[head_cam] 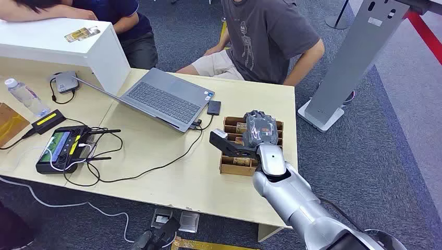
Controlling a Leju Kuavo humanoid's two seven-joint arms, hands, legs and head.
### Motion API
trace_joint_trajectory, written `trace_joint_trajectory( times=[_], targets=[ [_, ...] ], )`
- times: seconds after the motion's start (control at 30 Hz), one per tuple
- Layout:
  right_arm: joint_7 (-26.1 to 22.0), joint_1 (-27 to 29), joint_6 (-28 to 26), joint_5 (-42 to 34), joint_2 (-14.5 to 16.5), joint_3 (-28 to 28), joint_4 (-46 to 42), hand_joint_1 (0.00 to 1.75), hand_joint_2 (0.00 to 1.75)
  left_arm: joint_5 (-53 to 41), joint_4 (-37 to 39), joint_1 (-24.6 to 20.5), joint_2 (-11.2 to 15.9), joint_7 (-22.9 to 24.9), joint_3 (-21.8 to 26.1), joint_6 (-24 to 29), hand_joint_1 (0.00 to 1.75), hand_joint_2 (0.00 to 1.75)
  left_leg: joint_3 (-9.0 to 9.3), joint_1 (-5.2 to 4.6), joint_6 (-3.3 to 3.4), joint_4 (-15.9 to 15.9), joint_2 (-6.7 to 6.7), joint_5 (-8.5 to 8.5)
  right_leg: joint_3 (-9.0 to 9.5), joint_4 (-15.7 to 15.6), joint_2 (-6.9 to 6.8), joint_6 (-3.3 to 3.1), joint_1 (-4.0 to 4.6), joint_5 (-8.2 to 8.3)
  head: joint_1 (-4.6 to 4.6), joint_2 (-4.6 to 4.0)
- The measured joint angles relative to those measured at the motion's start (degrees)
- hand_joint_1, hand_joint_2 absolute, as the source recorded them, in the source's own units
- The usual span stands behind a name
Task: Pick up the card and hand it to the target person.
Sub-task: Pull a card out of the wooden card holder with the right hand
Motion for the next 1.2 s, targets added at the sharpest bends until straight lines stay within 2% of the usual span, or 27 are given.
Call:
trace_joint_trajectory(
  times=[0.97, 1.2],
  targets=[
    [0.15, -0.07, 1.96, 1.34, 1.41, 1.62, 2.20, 0.90, 1.75, -0.04, 0.00, -0.01, 0.00, 0.00, -0.01, 0.10, 0.00, 0.00, 0.18, 0.00, 0.00, 0.00, 0.02, 0.00, 0.16, 0.00, 0.01, 0.00, 0.00, 0.00, 0.00, 0.00],
    [0.11, -0.04, 2.00, 1.38, 1.56, 1.69, 2.58, 0.99, 1.75, -0.07, 0.00, 0.00, 0.00, 0.00, -0.01, 0.22, 0.00, 0.00, 0.20, 0.00, 0.00, 0.00, 0.02, 0.00, 0.18, 0.00, 0.01, 0.00, 0.00, 0.00, -0.01, 0.00]
  ],
)
